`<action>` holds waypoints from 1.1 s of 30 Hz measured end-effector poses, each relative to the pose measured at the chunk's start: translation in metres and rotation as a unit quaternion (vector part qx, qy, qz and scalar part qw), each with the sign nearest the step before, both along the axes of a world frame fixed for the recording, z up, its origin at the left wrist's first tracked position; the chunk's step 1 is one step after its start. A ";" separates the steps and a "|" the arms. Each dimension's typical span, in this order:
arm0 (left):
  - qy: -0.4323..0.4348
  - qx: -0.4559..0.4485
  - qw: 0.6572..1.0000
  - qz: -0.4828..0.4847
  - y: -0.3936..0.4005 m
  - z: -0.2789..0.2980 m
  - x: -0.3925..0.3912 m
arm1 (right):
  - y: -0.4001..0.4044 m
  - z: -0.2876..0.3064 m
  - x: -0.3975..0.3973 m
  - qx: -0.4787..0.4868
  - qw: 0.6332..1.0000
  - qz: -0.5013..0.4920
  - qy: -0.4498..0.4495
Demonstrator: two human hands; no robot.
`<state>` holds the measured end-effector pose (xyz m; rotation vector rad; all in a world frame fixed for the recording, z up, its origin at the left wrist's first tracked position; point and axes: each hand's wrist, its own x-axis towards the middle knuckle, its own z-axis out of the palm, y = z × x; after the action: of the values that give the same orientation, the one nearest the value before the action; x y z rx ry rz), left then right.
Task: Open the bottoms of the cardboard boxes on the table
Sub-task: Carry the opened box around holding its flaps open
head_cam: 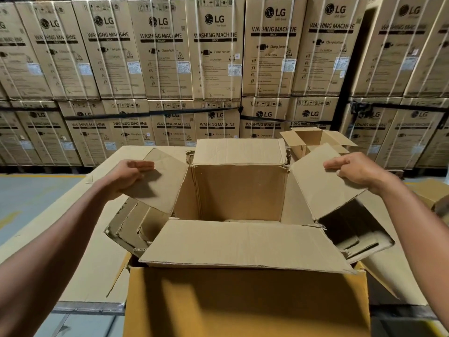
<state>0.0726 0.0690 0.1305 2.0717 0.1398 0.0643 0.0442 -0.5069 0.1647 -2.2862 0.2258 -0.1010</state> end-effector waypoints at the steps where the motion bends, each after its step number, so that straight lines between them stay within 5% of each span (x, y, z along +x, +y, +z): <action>1: 0.004 -0.008 1.000 -0.001 0.007 -0.006 -0.001 | -0.009 -0.004 -0.003 0.004 1.000 0.008 0.008; 6: 0.023 -0.033 0.999 0.006 0.027 -0.035 -0.008 | -0.048 -0.035 -0.015 0.003 0.999 0.038 0.015; 17: -0.041 0.170 0.984 0.029 0.005 -0.057 -0.019 | -0.029 -0.086 -0.026 0.002 0.999 -0.037 -0.029; 25: -0.002 0.264 0.963 0.060 0.000 -0.067 -0.026 | -0.009 -0.107 -0.038 -0.064 0.992 -0.096 -0.044; 29: -0.011 0.212 0.976 0.058 -0.007 -0.066 -0.039 | -0.009 -0.108 -0.048 -0.059 0.992 -0.107 -0.040; 33: -0.110 0.123 0.985 0.051 -0.025 -0.051 -0.054 | 0.000 -0.095 -0.069 -0.009 0.990 -0.116 -0.084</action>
<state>0.0187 0.0444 0.0798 2.2856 0.1053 0.3903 -0.0250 -0.5070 0.0697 -2.2465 0.4034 -0.4162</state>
